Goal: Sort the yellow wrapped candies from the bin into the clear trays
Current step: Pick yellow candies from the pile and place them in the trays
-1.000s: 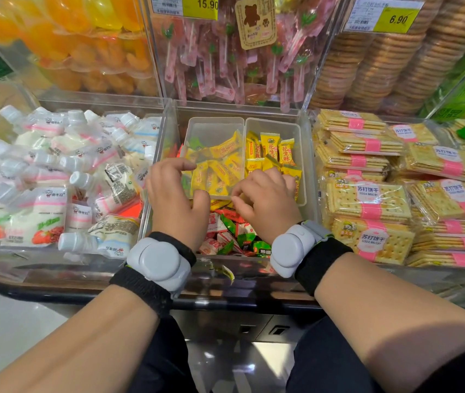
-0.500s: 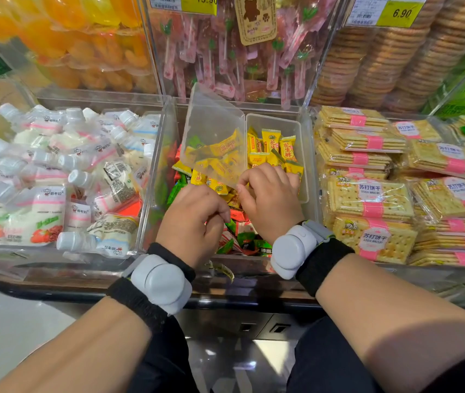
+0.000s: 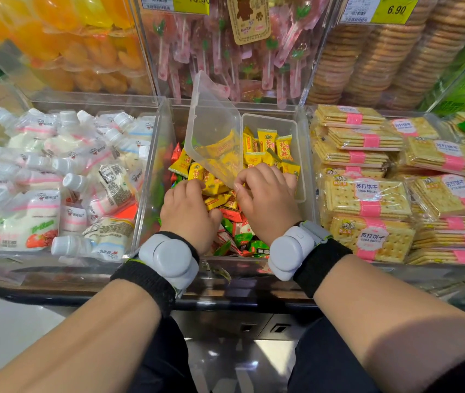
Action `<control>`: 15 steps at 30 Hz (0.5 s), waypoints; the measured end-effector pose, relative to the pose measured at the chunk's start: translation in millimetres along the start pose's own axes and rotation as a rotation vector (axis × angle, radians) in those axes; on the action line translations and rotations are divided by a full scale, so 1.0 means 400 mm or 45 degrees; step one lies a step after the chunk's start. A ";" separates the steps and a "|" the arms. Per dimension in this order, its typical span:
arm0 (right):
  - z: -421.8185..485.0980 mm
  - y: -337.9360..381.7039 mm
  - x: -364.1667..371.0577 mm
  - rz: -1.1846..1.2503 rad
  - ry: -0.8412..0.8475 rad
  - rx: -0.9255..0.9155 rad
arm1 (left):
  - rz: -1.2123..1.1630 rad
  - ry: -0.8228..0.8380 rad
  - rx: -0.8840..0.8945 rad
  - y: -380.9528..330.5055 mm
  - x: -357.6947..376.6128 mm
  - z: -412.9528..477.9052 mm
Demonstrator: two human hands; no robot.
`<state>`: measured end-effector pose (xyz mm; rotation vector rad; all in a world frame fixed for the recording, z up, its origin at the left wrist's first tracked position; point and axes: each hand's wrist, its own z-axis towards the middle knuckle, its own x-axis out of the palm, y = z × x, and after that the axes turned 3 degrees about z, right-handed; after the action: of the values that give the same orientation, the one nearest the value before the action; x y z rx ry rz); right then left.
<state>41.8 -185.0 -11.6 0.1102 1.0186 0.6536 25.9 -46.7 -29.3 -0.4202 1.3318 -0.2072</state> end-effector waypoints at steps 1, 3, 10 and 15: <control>0.000 0.000 0.000 -0.004 0.006 -0.001 | -0.007 0.015 -0.004 0.000 0.000 0.004; 0.000 0.000 0.001 -0.007 0.009 -0.005 | 0.008 0.046 0.020 -0.002 0.002 0.015; 0.002 0.000 0.001 0.014 0.004 0.011 | 0.145 0.191 0.011 -0.016 0.026 0.087; 0.005 -0.002 0.002 0.022 0.022 0.013 | 0.162 0.172 0.034 -0.010 0.030 0.100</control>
<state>44.1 -184.9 -11.7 0.1226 1.0384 0.6663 68.0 -47.8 -31.2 -0.3017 1.4814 -0.1491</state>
